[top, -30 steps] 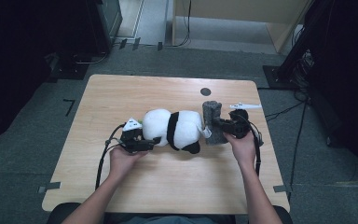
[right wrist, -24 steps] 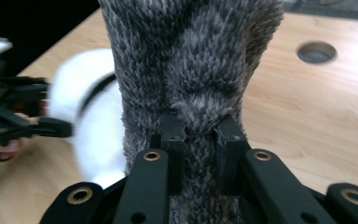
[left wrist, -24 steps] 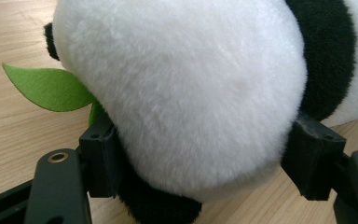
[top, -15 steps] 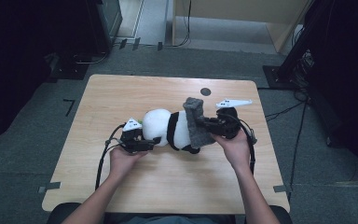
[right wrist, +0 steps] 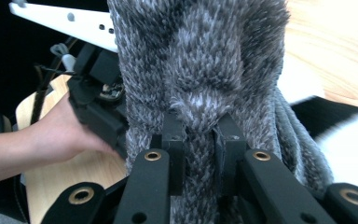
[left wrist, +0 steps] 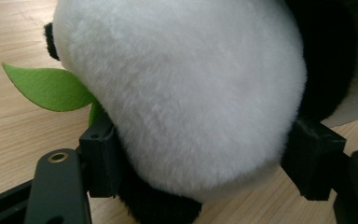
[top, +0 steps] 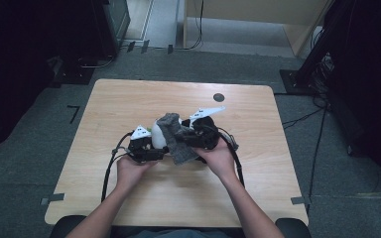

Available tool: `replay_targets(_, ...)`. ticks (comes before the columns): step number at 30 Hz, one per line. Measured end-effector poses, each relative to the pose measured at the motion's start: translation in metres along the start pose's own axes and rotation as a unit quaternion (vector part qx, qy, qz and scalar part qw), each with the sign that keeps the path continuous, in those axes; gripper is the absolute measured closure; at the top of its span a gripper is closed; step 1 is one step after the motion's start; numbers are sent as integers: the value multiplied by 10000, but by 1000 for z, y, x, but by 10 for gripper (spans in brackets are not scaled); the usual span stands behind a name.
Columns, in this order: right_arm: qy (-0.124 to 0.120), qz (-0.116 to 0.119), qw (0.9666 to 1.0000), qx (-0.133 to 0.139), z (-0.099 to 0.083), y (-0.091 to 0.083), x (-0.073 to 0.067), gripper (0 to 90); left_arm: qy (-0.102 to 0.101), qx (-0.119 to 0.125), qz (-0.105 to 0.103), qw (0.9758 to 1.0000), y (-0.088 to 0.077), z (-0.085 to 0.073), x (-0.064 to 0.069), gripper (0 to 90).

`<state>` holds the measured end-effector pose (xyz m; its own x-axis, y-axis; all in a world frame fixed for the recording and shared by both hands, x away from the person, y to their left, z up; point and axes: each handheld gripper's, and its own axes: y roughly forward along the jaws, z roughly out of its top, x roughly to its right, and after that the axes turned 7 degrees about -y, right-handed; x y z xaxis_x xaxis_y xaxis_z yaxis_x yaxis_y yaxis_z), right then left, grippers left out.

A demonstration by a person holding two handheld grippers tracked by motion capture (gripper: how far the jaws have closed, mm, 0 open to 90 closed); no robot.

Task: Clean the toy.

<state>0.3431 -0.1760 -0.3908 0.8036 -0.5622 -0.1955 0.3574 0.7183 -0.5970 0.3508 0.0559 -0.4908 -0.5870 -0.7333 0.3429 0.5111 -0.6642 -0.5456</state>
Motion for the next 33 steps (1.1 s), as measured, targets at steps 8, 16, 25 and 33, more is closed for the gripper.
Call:
replay_targets(8, 129, 68, 9996, -245, 1, 43, 3, 785, -41, 8, -8, 10000, 0, 0, -1, 256)
replay_targets(16, 111, 9, 9998, -170, -6, 44, 8, 786, -39, 19, -35, 10000, 0, 0, -1, 257)
replay_targets(25, 81, -65, 9997, -221, -17, 30, 11, 783, -16, 21, -28, 10000, 0, -1, 0, 257)
replay_targets(33, 27, -101, 9994, -323, -28, 11, 10, 785, 10, -10, -31, 10000, 0, 0, 0, 268)
